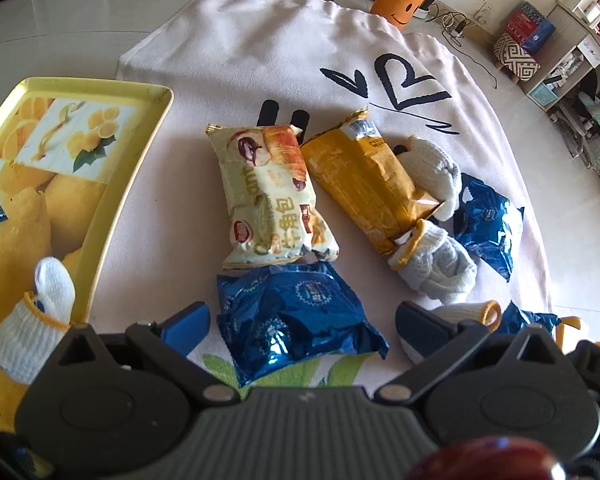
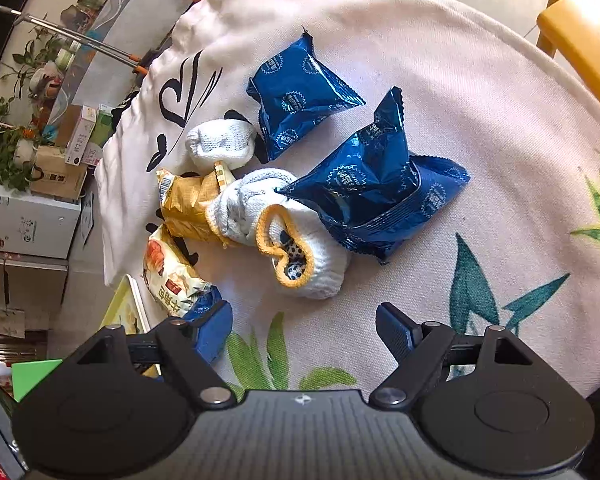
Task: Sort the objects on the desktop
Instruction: 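Close left tool on a blue foil packet while right tool grasps orange-cuffed white sock, then lift blue packet with left tool while right tool lifts the orange-cuffed sock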
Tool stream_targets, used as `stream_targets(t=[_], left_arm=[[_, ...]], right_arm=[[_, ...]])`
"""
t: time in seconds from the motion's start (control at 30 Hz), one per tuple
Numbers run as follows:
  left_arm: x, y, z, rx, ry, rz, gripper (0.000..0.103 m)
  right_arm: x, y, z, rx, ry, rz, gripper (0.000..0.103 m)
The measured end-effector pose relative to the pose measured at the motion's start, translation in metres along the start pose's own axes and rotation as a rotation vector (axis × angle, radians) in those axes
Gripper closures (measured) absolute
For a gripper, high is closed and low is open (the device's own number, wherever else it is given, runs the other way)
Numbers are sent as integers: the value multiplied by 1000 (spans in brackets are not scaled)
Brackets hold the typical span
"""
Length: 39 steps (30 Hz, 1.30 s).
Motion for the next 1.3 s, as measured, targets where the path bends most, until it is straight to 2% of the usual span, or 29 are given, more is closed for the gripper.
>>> stream_targets(t=[0.17,0.23,0.37,0.43,0.6,0.73,0.93,1.13,1.17,1.2,1.23,1.3], left_arm=[[-2,-3,6,-1,-7,-13,1],[-1,-3,8,-1,-8,-5,1],[0,1,14,-15,-54,28,1],[-1,3,17,-21,-49,29,1],[1,6,23,-27,-65,44,1],[4,6,23,-19,-71,61,1],[1,5,34,-48,-85,37,1],[0,11,44,-81,-121,51,1],[-1,11,43,-76,-130,53,1],[-1,12,43,-70,-134,52,3],[-2,12,42,-66,-128,50,9],[-3,13,40,-54,-125,46,12]], right_arm=[[-7,-3,16,-1,-17,1,32],[-10,-3,22,-1,-19,-7,40],[-10,-3,32,21,4,-19,48],[-8,-5,36,20,6,-10,53],[-8,-6,41,26,20,-22,54],[-14,-5,44,31,41,-62,51],[-13,-7,46,26,49,-25,45],[-12,-9,46,42,32,-2,44],[-12,-9,46,47,30,-3,45],[-11,-9,45,52,32,-5,51],[-10,-9,45,55,35,-3,57],[-8,-10,45,55,36,7,63]])
Point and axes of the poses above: each gripper's, at about its wrist camera, not at the fingertips, and z roughly the way its jaws point, x to its right, y to its underside, the point moved 4 cm from there along z, roughly the way its jaws point, and after that the axes turned 13 degrees about z, right-handed, at the moved point
